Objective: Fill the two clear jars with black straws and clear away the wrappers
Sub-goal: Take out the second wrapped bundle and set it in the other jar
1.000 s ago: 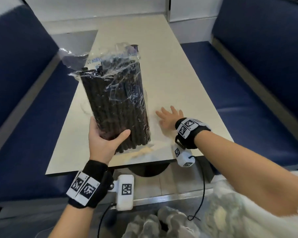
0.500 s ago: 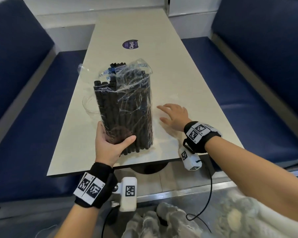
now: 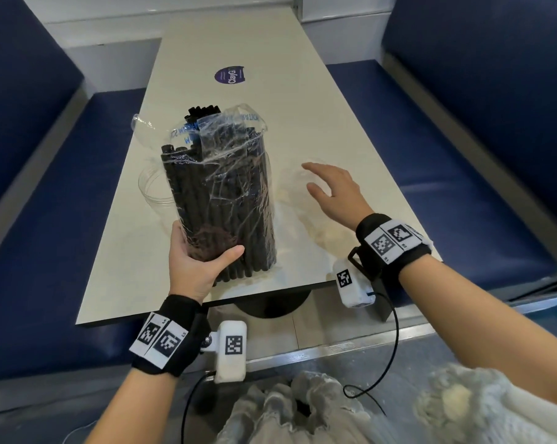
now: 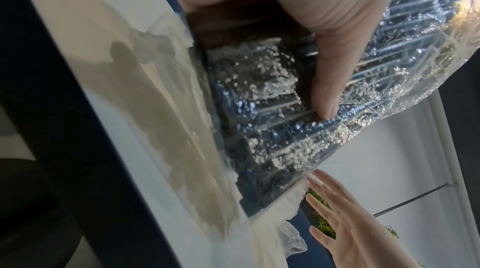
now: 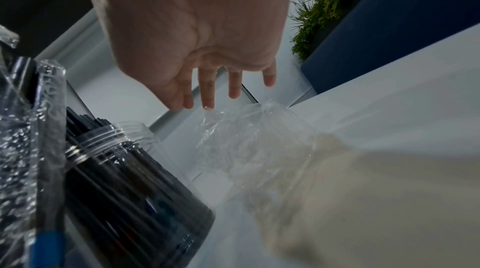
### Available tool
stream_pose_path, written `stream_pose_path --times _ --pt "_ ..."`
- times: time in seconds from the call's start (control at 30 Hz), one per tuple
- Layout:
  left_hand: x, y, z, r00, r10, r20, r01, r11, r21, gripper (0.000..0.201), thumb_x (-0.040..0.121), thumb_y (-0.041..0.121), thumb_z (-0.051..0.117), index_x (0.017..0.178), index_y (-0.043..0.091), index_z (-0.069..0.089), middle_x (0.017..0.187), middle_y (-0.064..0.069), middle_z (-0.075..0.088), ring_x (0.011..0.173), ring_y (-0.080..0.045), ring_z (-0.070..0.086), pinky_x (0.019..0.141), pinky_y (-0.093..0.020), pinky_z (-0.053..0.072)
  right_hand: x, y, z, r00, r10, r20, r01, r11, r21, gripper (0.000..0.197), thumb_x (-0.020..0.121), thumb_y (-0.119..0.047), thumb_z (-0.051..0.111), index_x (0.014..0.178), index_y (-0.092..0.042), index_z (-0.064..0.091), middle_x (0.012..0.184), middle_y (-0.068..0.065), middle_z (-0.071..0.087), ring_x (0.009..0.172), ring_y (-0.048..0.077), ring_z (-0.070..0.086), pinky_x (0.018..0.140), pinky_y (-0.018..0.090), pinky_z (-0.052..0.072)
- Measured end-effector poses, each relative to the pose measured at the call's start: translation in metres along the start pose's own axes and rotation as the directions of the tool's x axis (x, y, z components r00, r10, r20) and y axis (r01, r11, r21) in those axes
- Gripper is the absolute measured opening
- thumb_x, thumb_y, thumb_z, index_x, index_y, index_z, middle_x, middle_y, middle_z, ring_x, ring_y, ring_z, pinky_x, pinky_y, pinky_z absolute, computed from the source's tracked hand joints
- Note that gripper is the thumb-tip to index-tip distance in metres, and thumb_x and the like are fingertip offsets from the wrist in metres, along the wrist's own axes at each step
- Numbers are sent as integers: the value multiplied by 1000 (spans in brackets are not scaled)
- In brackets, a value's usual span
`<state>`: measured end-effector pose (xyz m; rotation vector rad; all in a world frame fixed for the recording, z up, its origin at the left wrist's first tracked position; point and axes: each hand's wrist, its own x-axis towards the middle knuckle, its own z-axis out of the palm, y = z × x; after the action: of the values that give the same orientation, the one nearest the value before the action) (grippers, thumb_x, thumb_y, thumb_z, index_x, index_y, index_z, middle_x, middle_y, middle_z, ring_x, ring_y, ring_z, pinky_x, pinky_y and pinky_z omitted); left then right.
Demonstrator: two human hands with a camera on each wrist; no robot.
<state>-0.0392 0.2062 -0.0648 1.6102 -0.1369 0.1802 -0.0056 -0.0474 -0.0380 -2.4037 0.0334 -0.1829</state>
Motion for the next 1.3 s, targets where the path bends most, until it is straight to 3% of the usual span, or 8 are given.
stream_pose_path --times 0.1,0.33,0.57,0.67,0.73,0.97,1.13,1.3 --pt "0 0 0 1000 5 1 -5 1000 3 72 59 -5 81 107 37 47 112 15 58 102 10 58 87 -10 49 6 6 1 993 21 114 -24 999 22 41 96 -22 40 138 -23 37 142 2 45 133 24 37 110 44 28" --pt "0 -2 -1 1000 15 8 -15 1000 -5 71 60 -7 81 105 37 47 109 14 58 98 12 59 83 -8 49 17 8 29 904 178 389 9 902 -432 47 99 -31 30 144 -29 18 127 15 53 119 34 44 97 42 36" --pt "-1 -1 -4 1000 13 -3 -13 1000 4 74 55 -2 86 105 37 48 109 15 58 98 13 59 82 -7 48 31 4 42 939 116 324 70 857 -510 30 97 -30 38 112 -22 63 147 3 25 142 31 7 114 53 -4" --pt "-1 -1 -6 1000 9 -10 -9 1000 9 75 54 0 87 105 38 48 109 16 58 98 14 58 82 -6 47 37 7 44 939 90 333 53 916 -397 25 93 -15 46 117 -14 51 133 10 42 120 33 42 104 43 29" --pt "-1 -2 -6 1000 11 -13 -11 1000 21 74 58 -7 83 105 37 47 106 20 59 97 15 58 81 -5 47 37 9 44 948 110 300 -11 949 -314 46 87 -13 55 130 -16 37 131 12 43 118 32 41 97 41 35" --pt "-2 -1 -1 1000 27 -11 -27 1000 11 73 61 -17 76 105 33 47 106 16 58 95 16 59 80 -5 47 31 21 55 920 191 341 52 805 -591 51 98 -33 22 145 -15 13 157 6 -8 144 28 -9 117 47 -5" --pt "-2 -7 -1 1000 8 -24 -8 1000 25 72 59 -13 78 106 32 47 107 14 57 96 15 59 81 -6 48 31 22 58 895 178 410 11 908 -419 58 100 -27 23 145 -17 -12 157 5 -5 145 23 -4 118 42 -2" --pt "-1 -10 0 1000 5 -13 -4 998 67 72 58 -12 80 111 24 47 105 17 60 96 16 58 81 -4 47 27 23 58 897 159 413 75 866 -495 48 100 -35 15 146 -28 4 157 6 -7 145 26 -6 117 42 -3"
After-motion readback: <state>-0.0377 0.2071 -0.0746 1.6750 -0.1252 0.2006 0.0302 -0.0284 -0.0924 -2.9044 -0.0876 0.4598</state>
